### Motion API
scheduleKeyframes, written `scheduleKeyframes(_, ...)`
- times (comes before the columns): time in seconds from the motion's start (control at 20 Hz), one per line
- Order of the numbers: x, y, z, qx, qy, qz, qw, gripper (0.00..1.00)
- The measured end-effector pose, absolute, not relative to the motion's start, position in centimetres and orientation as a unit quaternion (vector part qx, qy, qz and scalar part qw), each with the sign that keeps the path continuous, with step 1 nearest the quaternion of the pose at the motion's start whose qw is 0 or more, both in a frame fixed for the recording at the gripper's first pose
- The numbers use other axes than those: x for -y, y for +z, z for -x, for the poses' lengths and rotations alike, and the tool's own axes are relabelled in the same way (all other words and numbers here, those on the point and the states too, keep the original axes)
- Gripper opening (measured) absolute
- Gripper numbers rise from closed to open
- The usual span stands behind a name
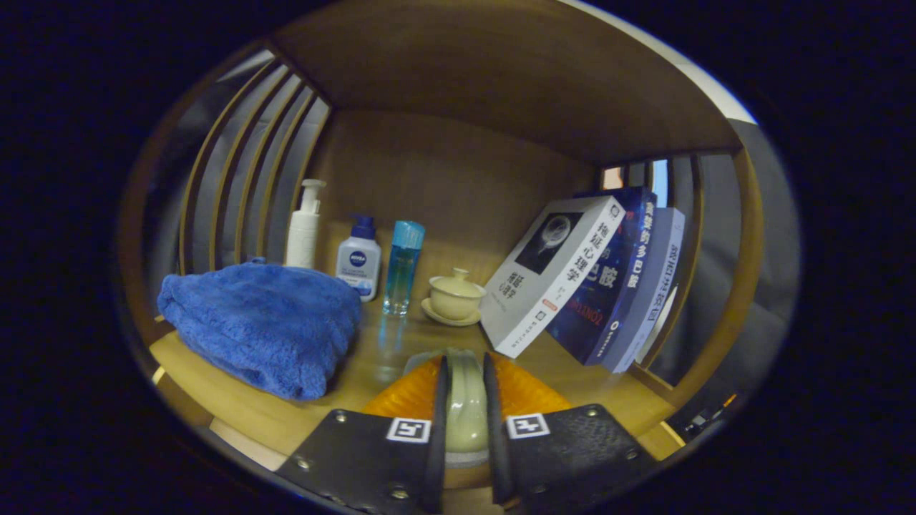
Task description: Pull open the drawer, take out the items inside it, and place them on the countertop above the cabinet.
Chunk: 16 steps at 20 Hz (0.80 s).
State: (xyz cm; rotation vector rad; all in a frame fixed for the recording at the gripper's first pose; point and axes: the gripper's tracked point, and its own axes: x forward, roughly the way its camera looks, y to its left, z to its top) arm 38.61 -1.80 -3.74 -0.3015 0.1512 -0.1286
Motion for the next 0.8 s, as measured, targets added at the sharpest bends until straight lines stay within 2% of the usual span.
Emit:
scheduleKeyframes(0.1,1.7,-2.9,-37.8,-0.061,-0.068,0.154,0.984,0.52)
scheduleKeyframes(0.3,0.4,-2.8,-34.5,-0.083,-0.036,0.138,0.986,0.98)
scheduleKeyframes(0.8,2.0,1.4,-19.4,-0.046,-0.044,0.061,0.996,0.98)
